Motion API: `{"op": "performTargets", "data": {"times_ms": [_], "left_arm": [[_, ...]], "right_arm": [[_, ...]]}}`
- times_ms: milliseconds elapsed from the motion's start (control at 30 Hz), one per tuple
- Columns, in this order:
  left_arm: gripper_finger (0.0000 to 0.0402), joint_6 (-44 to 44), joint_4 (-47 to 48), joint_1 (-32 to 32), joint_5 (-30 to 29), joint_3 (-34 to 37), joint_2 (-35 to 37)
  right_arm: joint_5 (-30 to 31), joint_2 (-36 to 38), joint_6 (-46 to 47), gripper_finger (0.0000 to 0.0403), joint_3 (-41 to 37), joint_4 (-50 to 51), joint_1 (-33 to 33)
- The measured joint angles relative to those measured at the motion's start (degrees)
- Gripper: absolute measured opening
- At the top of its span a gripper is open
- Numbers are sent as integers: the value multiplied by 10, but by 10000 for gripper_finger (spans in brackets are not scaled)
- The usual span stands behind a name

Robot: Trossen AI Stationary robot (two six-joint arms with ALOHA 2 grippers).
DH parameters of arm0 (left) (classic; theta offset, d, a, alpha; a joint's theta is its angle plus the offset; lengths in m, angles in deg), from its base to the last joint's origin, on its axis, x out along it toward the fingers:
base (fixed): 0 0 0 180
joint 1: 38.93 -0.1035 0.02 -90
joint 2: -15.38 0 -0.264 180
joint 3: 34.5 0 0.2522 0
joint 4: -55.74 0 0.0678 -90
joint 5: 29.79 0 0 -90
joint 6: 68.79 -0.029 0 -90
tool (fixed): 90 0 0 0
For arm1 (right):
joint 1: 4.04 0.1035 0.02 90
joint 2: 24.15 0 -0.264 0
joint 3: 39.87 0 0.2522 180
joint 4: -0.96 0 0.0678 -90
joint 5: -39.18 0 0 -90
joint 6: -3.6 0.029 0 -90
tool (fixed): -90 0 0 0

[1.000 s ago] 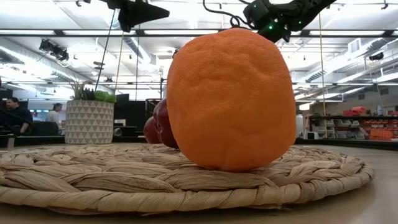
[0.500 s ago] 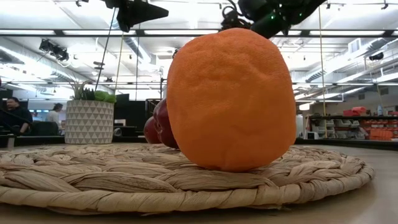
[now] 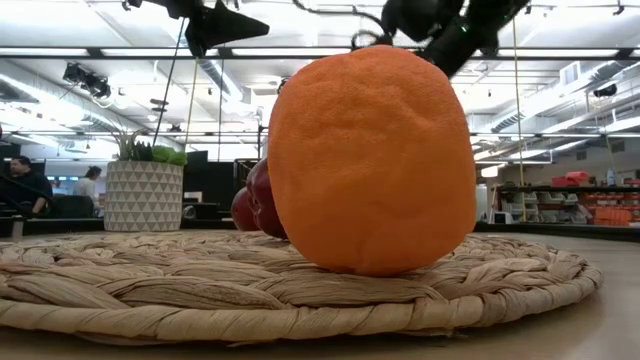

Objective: Build produce basket
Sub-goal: Put the apple into the wire basket

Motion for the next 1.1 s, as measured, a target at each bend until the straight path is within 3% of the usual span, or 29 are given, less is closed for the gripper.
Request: {"op": "performTargets", "data": {"times_ms": [400,600,900,1100], "left_arm": [[314,-10,0,0,0,0,0],[314,-41,0,0,0,0,0],[314,-5,0,-16,0,0,0],[314,-3,2,-28,0,0,-18]], "right_arm": [[1,0,69,399,-83,-129,28],[48,0,80,399,-130,-191,53],[85,0,92,399,-161,-242,59],[103,0,93,399,-202,-350,60]]}}
